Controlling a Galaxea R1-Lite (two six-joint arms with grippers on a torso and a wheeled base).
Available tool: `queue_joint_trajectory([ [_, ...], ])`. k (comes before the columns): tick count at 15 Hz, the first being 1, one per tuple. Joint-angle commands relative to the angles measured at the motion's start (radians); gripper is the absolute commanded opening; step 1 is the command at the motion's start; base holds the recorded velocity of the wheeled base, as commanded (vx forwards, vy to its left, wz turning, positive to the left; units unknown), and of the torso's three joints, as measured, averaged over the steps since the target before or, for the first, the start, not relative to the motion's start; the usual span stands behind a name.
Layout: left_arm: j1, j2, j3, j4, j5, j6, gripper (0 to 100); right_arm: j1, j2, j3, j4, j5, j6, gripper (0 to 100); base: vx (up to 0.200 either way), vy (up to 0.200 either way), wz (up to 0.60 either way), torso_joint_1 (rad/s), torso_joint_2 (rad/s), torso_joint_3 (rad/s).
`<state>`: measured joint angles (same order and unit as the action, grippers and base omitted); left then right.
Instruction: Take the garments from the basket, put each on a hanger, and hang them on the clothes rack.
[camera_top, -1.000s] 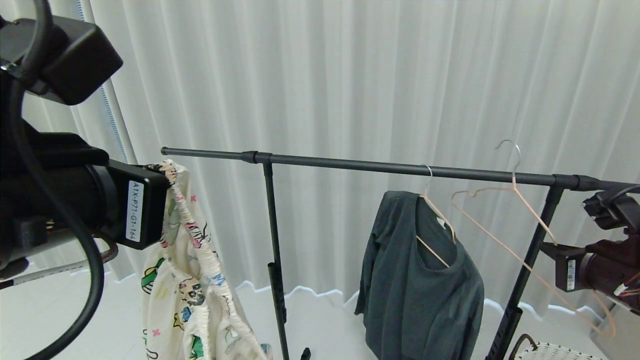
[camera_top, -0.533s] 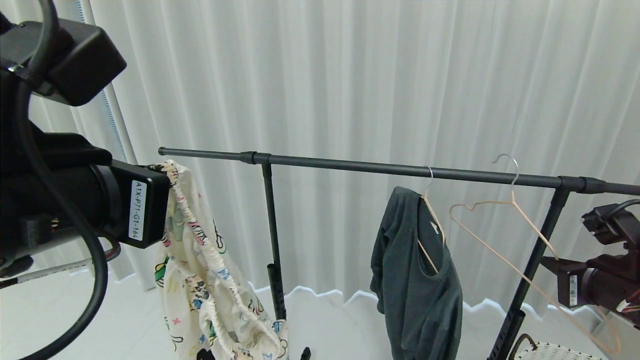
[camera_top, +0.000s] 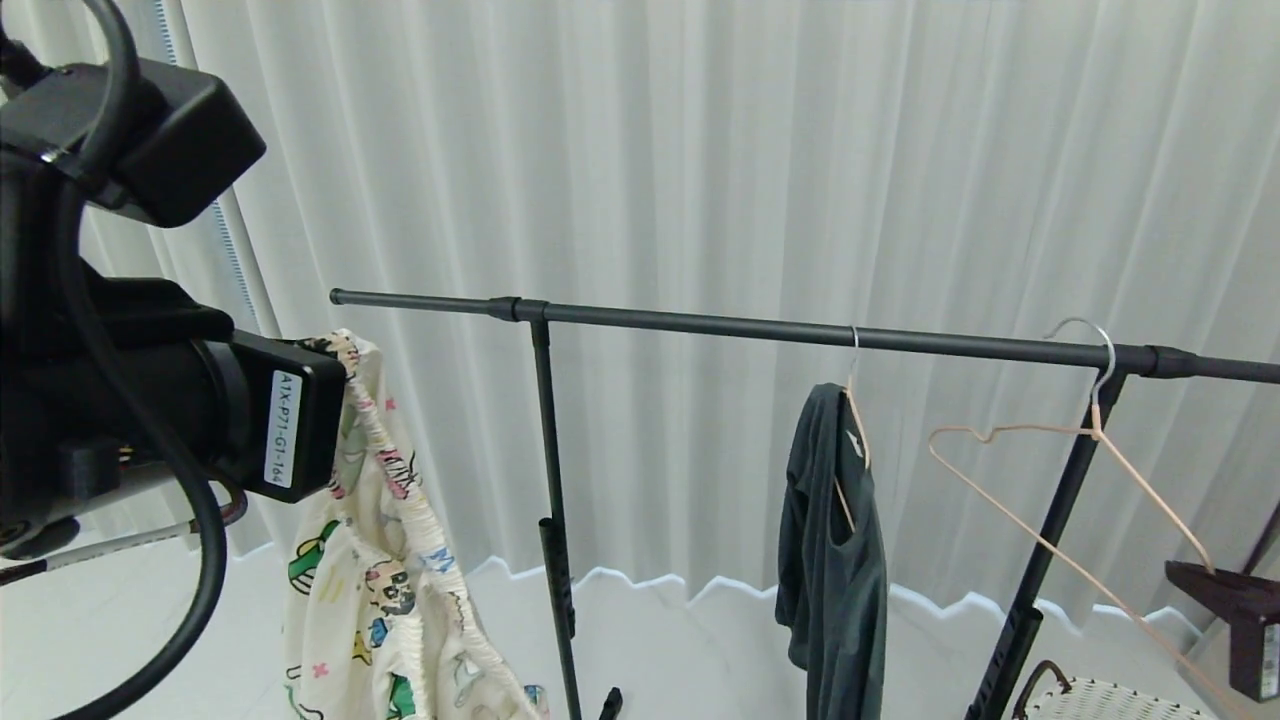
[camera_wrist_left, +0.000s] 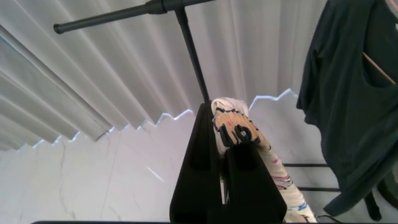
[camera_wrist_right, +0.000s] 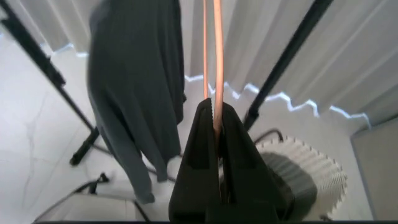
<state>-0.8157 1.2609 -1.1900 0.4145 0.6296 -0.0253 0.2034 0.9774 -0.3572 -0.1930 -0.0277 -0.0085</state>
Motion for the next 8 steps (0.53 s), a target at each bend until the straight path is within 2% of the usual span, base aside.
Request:
queue_joint_trajectory([
  [1, 0.0, -0.001, 0.003, 0.0, 0.001, -0.001, 0, 0.002, -0.195, -0.006, 0.101, 0.017, -0.004, 0, -0.2, 0.0, 0.0, 0.002, 0.0, -0.002],
  [4, 0.001, -0.006, 0.038, -0.003, 0.001, -0.001, 0, 0.002, -0.292, -0.011, 0.155, 0.074, -0.007, 0, -0.2, 0.0, 0.0, -0.007, 0.0, 0.007],
  [8, 0.001, -0.005, 0.066, -0.026, 0.001, -0.001, 0, 0.002, -0.307, -0.045, 0.153, 0.167, -0.004, 0, -0.2, 0.0, 0.0, -0.001, 0.0, 0.005],
])
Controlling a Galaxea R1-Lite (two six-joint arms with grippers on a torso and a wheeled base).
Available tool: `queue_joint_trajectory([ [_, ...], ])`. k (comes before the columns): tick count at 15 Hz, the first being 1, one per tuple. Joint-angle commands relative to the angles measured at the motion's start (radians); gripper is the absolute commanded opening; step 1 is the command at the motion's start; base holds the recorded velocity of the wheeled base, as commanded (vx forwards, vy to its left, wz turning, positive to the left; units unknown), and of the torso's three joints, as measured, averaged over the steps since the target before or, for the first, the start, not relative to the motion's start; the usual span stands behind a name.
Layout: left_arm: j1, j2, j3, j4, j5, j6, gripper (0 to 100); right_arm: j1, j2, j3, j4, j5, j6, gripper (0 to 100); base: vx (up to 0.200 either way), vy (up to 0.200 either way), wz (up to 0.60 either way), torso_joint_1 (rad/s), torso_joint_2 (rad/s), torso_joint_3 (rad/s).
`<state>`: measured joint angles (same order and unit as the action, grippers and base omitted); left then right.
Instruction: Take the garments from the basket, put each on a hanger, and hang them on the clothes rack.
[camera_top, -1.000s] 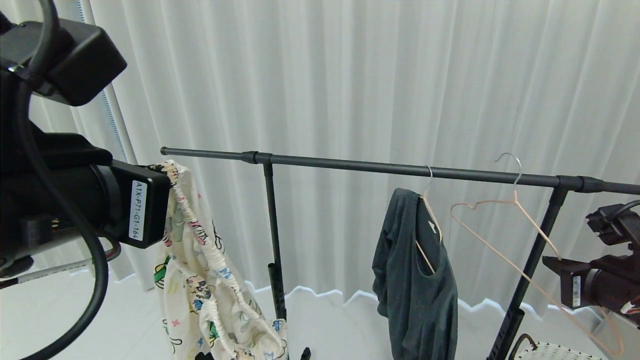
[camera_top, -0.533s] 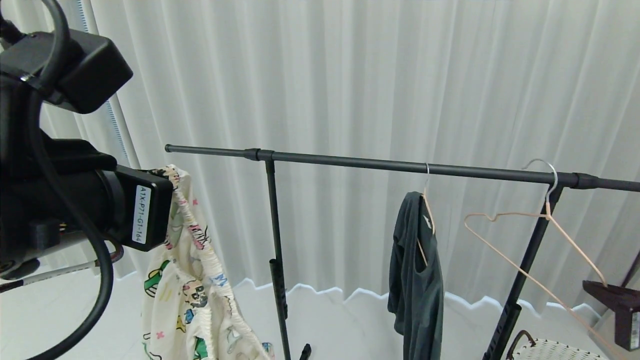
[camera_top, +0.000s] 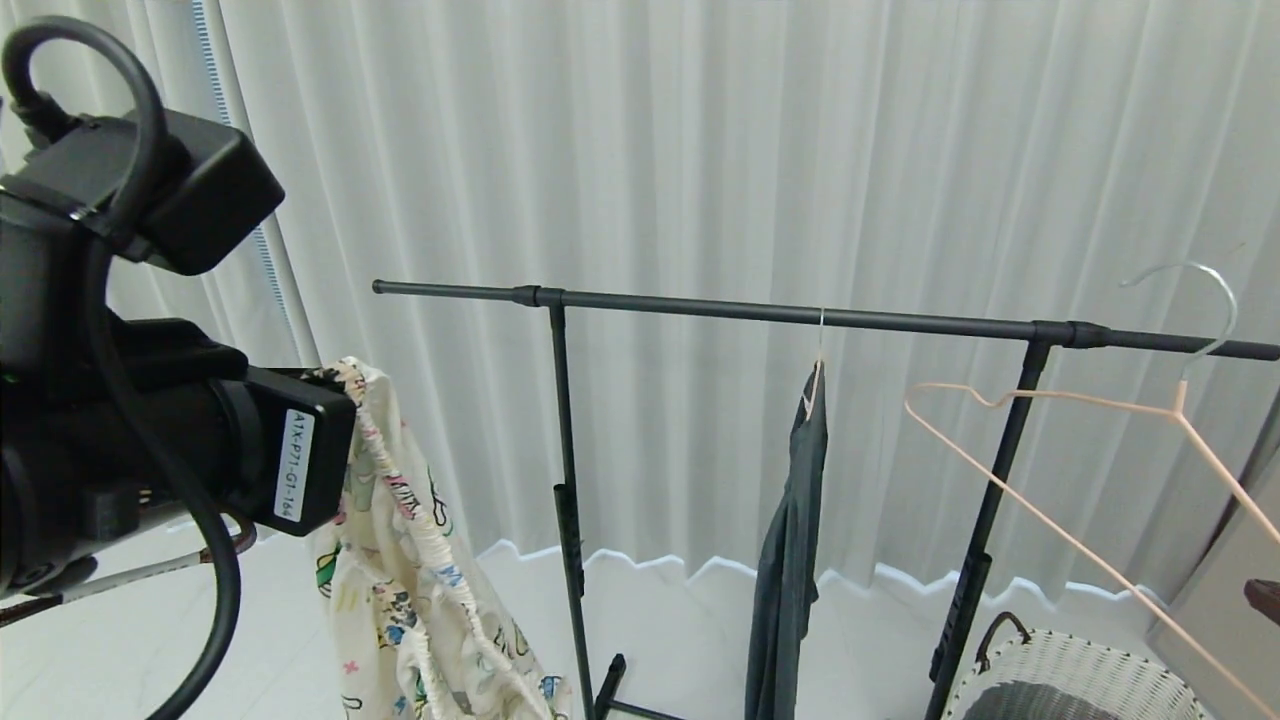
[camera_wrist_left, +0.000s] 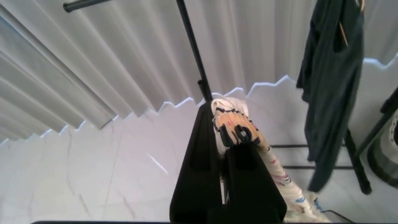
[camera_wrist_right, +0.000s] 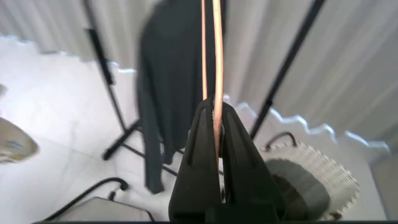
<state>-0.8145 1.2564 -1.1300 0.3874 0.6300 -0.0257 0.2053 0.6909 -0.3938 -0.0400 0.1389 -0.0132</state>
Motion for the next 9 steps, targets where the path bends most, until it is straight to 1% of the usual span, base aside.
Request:
queue_joint_trajectory([
  [1, 0.0, -0.002, 0.019, -0.001, 0.0, 0.0, 0, 0.0, -0.021, -0.023, 0.002, 0.054, 0.001, 0, -0.2, 0.0, 0.0, 0.007, 0.0, -0.002],
  [3, 0.0, -0.002, 0.041, -0.001, 0.0, 0.0, 0, 0.008, -0.019, -0.04, 0.008, 0.137, 0.001, 0, -0.2, 0.0, 0.0, 0.0, 0.01, 0.005],
  [4, 0.0, -0.002, 0.045, -0.002, 0.0, 0.0, 0, 0.025, -0.019, -0.042, 0.009, 0.165, 0.001, 0, -0.2, 0.0, 0.0, 0.002, 0.01, 0.007],
  [7, 0.0, 0.006, 0.061, -0.001, 0.0, 0.0, 0, 0.134, -0.016, -0.043, 0.02, 0.172, -0.001, 0, 0.0, 0.0, 0.0, 0.0, 0.0, 0.0],
  [9, 0.0, 0.018, 0.093, -0.002, 0.0, 0.0, 0, 0.23, -0.014, -0.043, 0.038, 0.172, -0.001, 0, 0.0, 0.0, 0.0, 0.0, 0.0, 0.0],
])
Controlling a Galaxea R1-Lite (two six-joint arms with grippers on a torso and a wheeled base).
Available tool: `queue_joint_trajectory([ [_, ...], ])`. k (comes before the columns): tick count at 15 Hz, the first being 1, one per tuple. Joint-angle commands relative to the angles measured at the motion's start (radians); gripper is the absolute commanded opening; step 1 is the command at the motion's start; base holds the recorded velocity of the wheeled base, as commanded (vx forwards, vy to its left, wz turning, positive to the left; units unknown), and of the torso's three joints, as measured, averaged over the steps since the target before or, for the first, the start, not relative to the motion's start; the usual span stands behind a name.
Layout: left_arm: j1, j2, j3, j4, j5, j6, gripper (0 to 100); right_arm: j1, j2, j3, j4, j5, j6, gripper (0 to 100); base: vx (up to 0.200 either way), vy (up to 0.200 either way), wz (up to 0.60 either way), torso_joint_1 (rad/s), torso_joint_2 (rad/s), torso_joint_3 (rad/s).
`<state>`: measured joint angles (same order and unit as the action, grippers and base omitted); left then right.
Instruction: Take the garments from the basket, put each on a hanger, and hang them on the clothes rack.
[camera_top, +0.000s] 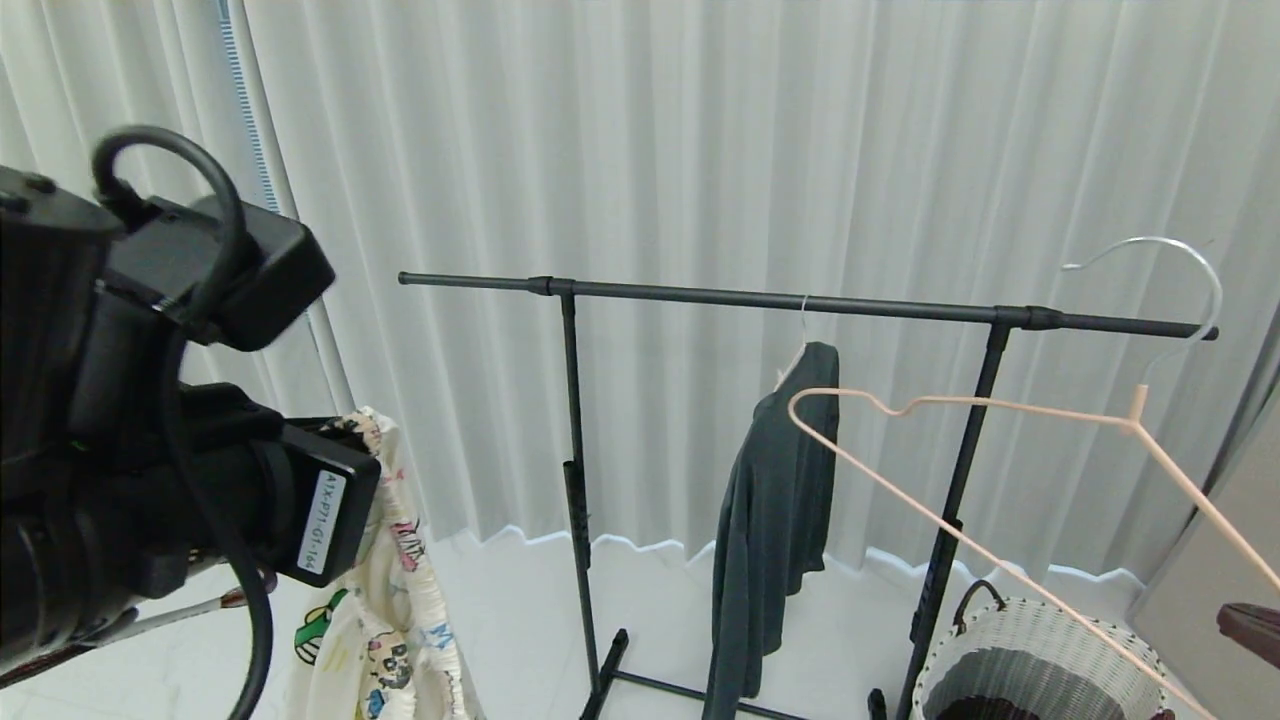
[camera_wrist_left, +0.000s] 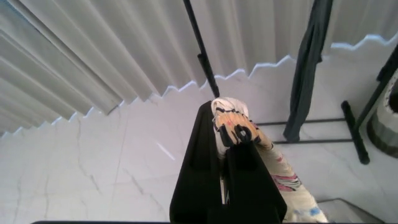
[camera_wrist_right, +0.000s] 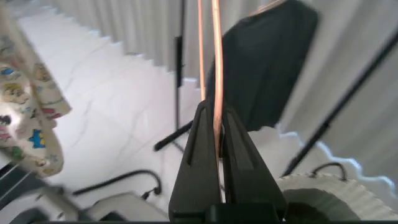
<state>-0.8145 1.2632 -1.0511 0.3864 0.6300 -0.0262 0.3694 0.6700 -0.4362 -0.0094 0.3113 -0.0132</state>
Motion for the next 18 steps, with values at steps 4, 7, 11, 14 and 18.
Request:
queue_joint_trajectory([
  [4, 0.026, 0.11, 0.033, -0.066, 0.042, -0.009, 0, 0.237, 0.005, -0.001, 0.032, 0.002, 0.036, 0, 0.0, 0.0, 0.0, 0.0, 0.0, 0.0],
  [7, 0.081, 0.243, 0.006, -0.083, 0.12, -0.084, 0, 0.384, 0.002, -0.026, 0.032, 0.002, 0.133, 0, 0.0, 0.0, 0.0, 0.0, 0.0, 0.0],
  [11, 0.057, 0.329, -0.087, -0.083, 0.122, -0.225, 0, 0.48, 0.013, -0.035, 0.029, 0.003, 0.183, 0, 0.0, 0.0, 0.0, 0.0, 0.0, 0.0],
  [14, 0.009, 0.349, -0.164, -0.083, 0.116, -0.291, 0, 0.502, 0.063, -0.022, -0.008, 0.012, 0.229, 0, 0.0, 0.0, 0.0, 0.0, 0.0, 0.0],
  [18, -0.009, 0.338, -0.181, -0.083, 0.116, -0.299, 0, 0.499, 0.143, 0.017, -0.175, 0.009, 0.314, 0, 0.0, 0.0, 0.0, 0.0, 0.0, 0.0],
])
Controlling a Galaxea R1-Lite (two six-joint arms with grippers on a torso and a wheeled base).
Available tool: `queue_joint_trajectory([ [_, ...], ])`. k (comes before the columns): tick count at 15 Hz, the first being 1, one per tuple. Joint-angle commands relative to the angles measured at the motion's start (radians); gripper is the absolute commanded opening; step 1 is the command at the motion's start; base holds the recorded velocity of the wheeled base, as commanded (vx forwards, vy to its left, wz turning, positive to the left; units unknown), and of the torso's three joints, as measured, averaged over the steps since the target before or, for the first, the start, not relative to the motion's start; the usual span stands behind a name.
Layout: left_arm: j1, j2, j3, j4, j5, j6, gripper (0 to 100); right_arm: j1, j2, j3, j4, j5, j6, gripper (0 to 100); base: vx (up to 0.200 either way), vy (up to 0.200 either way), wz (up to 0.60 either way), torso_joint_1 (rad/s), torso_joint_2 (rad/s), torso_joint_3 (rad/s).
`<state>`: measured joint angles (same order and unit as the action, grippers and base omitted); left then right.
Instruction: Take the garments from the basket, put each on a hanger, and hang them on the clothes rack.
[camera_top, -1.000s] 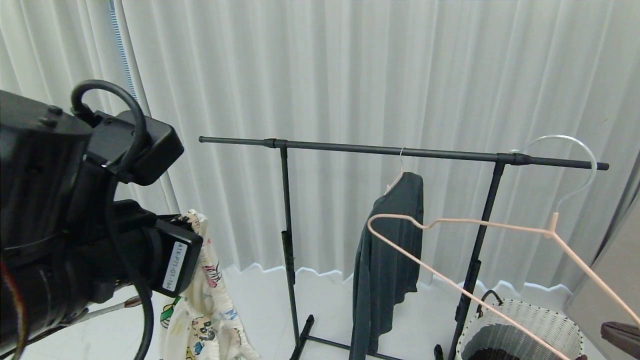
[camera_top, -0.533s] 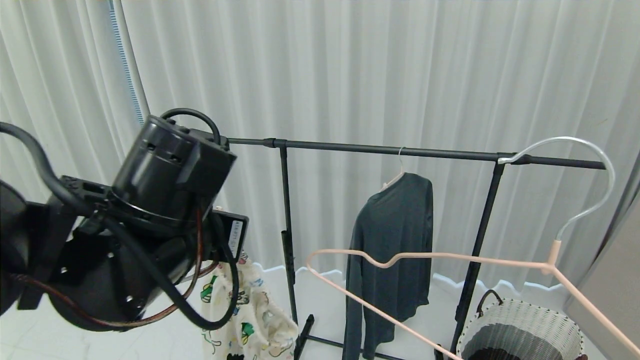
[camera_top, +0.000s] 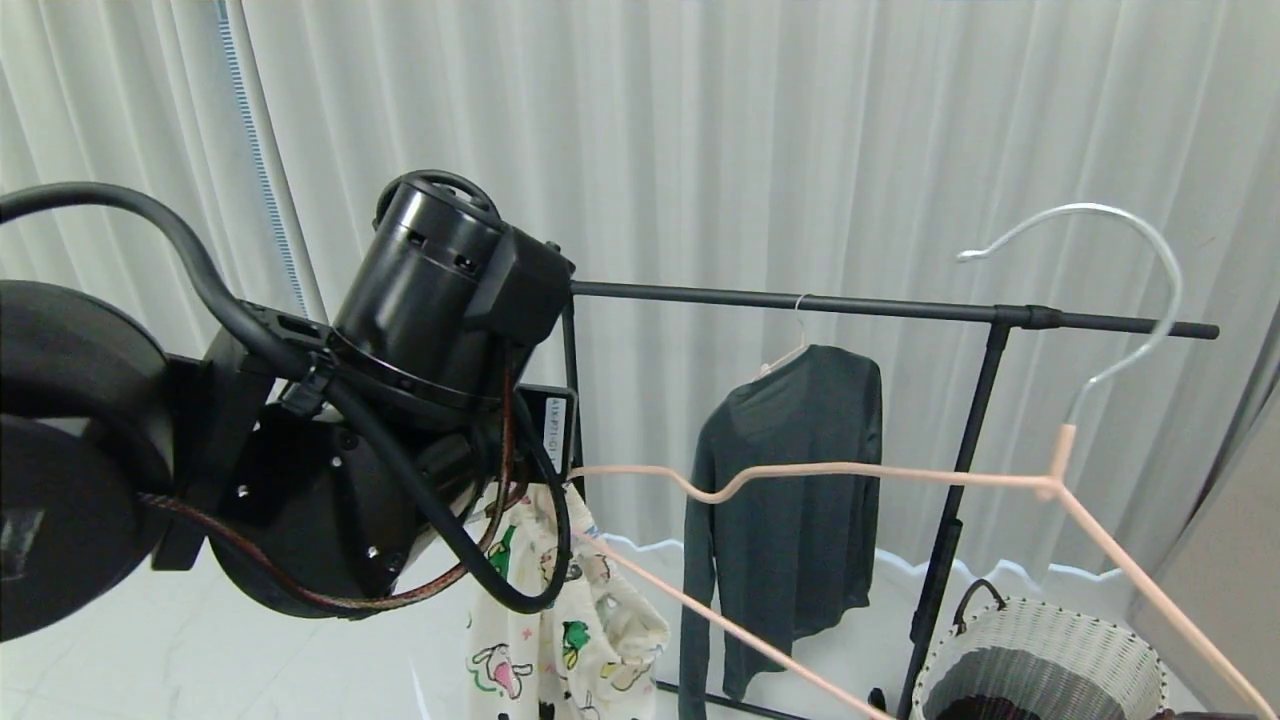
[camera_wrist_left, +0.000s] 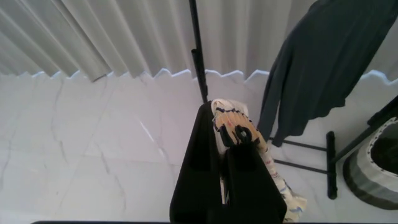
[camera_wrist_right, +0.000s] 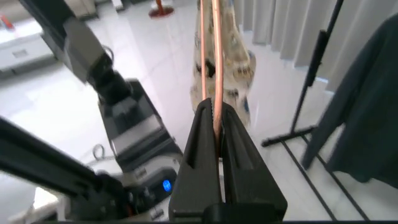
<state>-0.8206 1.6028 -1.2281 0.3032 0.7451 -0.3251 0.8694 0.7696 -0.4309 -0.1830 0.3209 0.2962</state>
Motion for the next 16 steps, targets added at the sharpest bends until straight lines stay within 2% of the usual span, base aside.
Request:
queue_joint_trajectory([
  [1, -0.006, -0.003, -0.01, 0.001, 0.0, 0.0, 0, -0.001, 0.074, 0.011, -0.036, 0.0, 0.014, 0, 0.0, 0.0, 0.0, 0.0, 0.0, 0.0],
  [7, -0.026, -0.001, -0.036, 0.001, -0.001, -0.003, 0, -0.003, 0.165, 0.009, -0.115, -0.003, 0.014, 0, 0.0, 0.0, 0.0, 0.0, 0.0, 0.0],
  [11, -0.025, 0.005, -0.036, 0.001, 0.014, -0.015, 0, -0.047, 0.254, 0.009, -0.216, -0.026, 0.014, 0, 0.0, 0.0, 0.0, 0.0, 0.0, 0.0],
  [14, -0.025, 0.002, -0.037, 0.001, 0.02, -0.015, 0, -0.044, 0.283, 0.001, -0.239, -0.031, 0.012, 0, 0.0, 0.0, 0.0, 0.0, 0.0, 0.0],
  [16, -0.029, 0.003, -0.045, 0.001, 0.019, -0.014, 0, -0.009, 0.289, -0.005, -0.239, -0.031, 0.014, 0, 0.0, 0.0, 0.0, 0.0, 0.0, 0.0],
])
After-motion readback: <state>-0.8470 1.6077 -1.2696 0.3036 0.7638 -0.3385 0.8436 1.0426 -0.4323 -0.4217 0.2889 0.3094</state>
